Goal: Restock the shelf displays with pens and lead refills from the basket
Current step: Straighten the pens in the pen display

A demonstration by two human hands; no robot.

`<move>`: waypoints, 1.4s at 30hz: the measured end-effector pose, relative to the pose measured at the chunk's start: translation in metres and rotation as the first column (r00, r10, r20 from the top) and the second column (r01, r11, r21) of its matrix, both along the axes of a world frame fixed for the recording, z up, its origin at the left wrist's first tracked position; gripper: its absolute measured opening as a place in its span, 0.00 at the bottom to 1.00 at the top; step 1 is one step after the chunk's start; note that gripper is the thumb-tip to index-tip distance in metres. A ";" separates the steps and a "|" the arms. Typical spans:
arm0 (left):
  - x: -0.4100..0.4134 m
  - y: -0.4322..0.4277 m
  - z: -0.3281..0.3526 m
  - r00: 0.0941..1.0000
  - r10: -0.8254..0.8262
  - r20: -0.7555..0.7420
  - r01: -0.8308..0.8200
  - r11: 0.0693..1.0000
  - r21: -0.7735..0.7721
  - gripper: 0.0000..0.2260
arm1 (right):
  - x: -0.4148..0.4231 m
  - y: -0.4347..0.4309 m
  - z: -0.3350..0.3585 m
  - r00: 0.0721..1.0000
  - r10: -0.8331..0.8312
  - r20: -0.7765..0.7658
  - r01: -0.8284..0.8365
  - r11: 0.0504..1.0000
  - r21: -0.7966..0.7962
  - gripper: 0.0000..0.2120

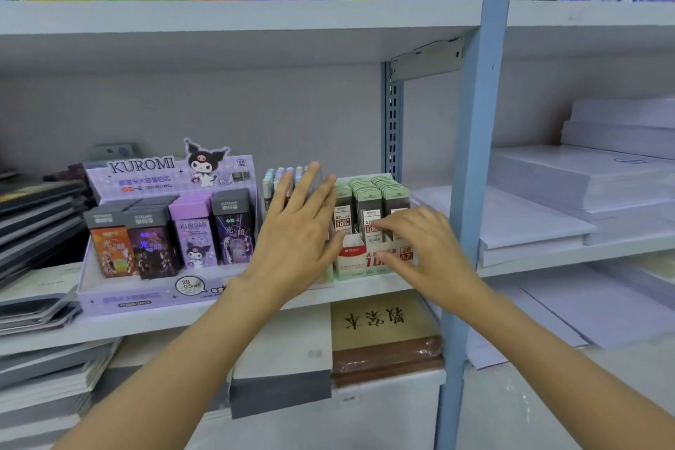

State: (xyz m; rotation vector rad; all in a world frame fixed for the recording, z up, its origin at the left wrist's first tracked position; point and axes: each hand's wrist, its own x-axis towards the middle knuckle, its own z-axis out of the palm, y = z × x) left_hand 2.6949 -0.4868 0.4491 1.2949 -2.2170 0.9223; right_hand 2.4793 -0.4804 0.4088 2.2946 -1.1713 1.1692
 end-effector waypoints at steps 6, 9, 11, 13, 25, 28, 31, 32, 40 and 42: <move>0.000 0.009 0.001 1.000 -0.019 -0.013 0.019 1.000 -0.018 0.27 | 0.004 -0.001 0.009 0.995 0.062 0.077 -0.070 0.992 0.103 0.05; -0.001 0.010 -0.002 1.000 -0.029 -0.004 0.029 1.000 0.009 0.31 | 0.004 0.007 0.005 0.990 0.074 0.123 -0.089 0.989 0.120 0.05; -0.002 0.008 -0.002 0.998 -0.051 -0.027 0.051 0.999 0.019 0.32 | 0.006 0.012 0.006 0.990 0.084 0.118 -0.099 0.987 0.128 0.06; -0.001 0.008 -0.003 0.996 -0.070 -0.050 0.071 0.997 0.008 0.31 | 0.005 0.014 0.013 0.989 0.094 0.111 -0.109 0.984 0.140 0.07; 0.008 0.018 -0.019 0.989 -0.130 -0.069 0.132 0.991 0.013 0.24 | 0.019 -0.032 0.074 0.999 0.026 -0.031 -0.015 0.949 0.316 0.17; 0.009 0.019 -0.021 0.988 -0.138 -0.071 0.140 0.990 0.021 0.23 | 0.018 -0.034 0.073 0.997 0.031 -0.069 -0.007 0.948 0.319 0.18; 0.010 0.020 -0.021 0.985 -0.157 -0.070 0.160 0.987 0.034 0.21 | 0.010 -0.029 0.071 0.998 0.055 -0.038 -0.039 0.938 0.343 0.21; 0.010 0.021 -0.022 0.985 -0.158 -0.066 0.161 0.986 0.038 0.21 | 0.007 -0.027 0.069 0.998 0.052 -0.033 -0.037 0.940 0.339 0.22; 0.006 0.027 -0.021 0.989 -0.137 -0.060 0.141 0.988 0.057 0.26 | -0.002 -0.010 0.052 0.970 0.042 0.241 -0.101 0.967 0.235 0.24; -0.001 0.031 -0.021 0.971 -0.184 -0.153 0.197 0.978 0.073 0.28 | -0.006 -0.002 0.037 0.922 0.048 0.383 -0.141 0.966 0.219 0.25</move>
